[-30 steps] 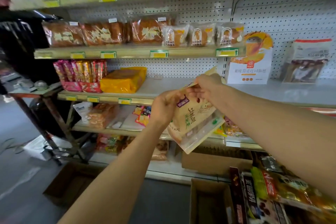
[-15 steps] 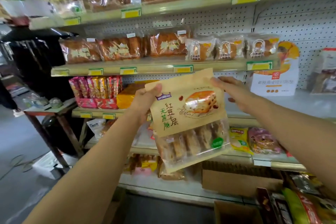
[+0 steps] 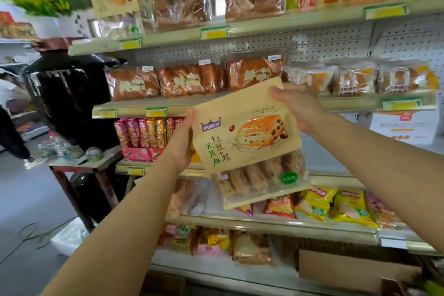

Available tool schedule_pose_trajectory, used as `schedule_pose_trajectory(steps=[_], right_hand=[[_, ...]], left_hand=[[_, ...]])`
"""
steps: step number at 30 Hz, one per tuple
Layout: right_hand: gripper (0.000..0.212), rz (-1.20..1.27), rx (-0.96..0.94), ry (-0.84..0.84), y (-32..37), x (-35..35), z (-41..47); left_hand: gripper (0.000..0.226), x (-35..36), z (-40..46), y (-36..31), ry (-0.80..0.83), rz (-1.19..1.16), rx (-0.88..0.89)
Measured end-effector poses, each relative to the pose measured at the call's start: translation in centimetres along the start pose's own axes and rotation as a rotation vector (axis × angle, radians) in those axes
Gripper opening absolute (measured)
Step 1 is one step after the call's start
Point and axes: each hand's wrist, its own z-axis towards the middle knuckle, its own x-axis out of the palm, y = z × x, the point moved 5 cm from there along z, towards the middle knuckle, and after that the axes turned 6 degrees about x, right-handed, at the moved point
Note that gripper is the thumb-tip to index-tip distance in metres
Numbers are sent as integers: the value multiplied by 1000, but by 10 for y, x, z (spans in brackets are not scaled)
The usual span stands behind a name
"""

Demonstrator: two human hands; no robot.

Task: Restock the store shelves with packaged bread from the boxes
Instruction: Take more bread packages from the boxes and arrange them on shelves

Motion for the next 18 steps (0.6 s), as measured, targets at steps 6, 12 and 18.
schedule_pose_trajectory(steps=[6,12,18], right_hand=[[48,159,-30,-63,24,23,22],[46,223,9,-119,24,33,42],[29,120,69,12,31,59,56]], left_hand=[[89,-45,-3,51,-36,-179,-141],[84,-27,4,52,75,-623,-92],[75,-35,6,41,22,-533,4]])
